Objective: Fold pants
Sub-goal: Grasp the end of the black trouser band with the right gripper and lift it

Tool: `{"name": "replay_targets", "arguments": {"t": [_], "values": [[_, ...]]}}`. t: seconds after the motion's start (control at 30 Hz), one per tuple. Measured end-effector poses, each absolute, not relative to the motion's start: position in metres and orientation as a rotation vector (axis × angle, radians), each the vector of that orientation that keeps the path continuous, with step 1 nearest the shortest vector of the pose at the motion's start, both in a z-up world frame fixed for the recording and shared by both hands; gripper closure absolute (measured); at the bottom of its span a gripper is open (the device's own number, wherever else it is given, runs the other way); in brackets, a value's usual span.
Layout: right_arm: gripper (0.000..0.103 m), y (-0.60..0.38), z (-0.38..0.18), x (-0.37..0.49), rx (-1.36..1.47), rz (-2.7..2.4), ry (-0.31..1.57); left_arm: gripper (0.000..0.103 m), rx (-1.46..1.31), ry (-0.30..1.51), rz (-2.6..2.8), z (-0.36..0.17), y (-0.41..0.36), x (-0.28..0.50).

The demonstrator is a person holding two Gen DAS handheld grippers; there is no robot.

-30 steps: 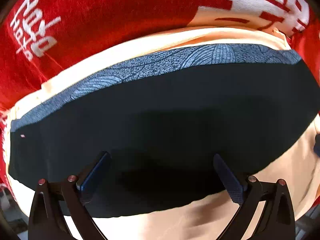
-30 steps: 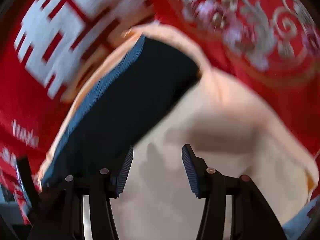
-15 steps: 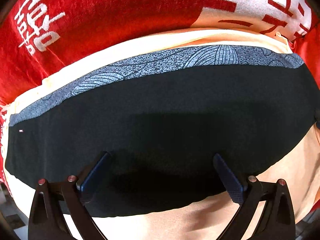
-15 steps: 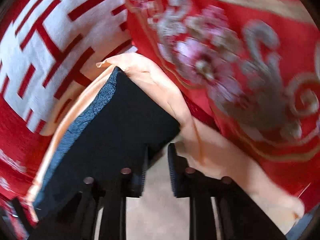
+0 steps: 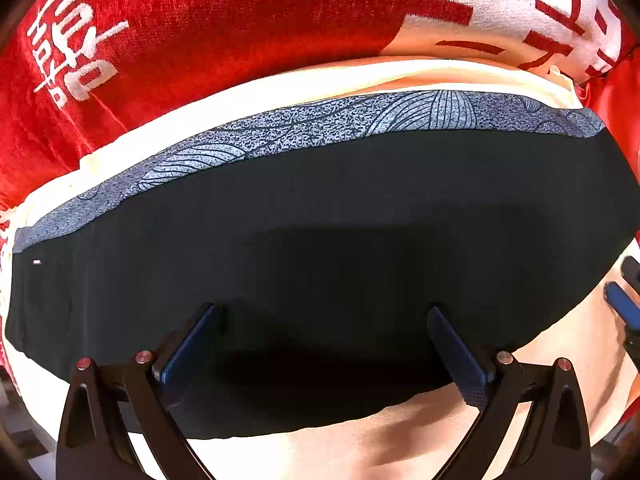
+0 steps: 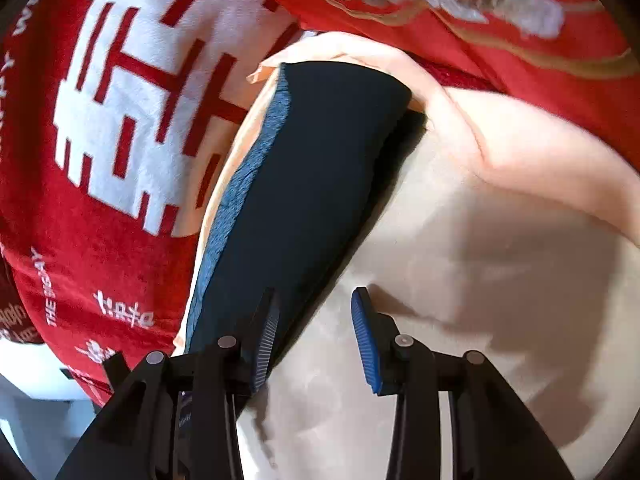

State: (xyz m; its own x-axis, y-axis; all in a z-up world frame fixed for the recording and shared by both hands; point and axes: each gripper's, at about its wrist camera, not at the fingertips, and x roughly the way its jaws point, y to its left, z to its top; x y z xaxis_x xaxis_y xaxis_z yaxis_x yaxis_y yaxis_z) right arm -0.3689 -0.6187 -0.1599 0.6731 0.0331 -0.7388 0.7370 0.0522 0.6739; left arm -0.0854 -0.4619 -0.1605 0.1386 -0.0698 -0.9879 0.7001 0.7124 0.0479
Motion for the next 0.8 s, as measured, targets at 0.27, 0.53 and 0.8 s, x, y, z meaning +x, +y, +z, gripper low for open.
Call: {"name": "replay_targets", "arguments": {"t": [0.27, 0.53, 0.8], "values": [[0.062, -0.636, -0.175, -0.363, 1.451, -0.609, 0.537, 0.0, 0.591, 1.319, -0.603, -0.162, -0.46, -0.089], [0.07, -0.657, -0.183, -0.34, 1.458, -0.627, 0.522, 0.002, 0.619, 1.289, -0.62, -0.153, -0.466, -0.093], [0.089, -0.65, -0.128, -0.326, 1.263, -0.568, 0.623, 0.018, 0.421, 1.276, -0.821, -0.117, -0.486, -0.107]]}}
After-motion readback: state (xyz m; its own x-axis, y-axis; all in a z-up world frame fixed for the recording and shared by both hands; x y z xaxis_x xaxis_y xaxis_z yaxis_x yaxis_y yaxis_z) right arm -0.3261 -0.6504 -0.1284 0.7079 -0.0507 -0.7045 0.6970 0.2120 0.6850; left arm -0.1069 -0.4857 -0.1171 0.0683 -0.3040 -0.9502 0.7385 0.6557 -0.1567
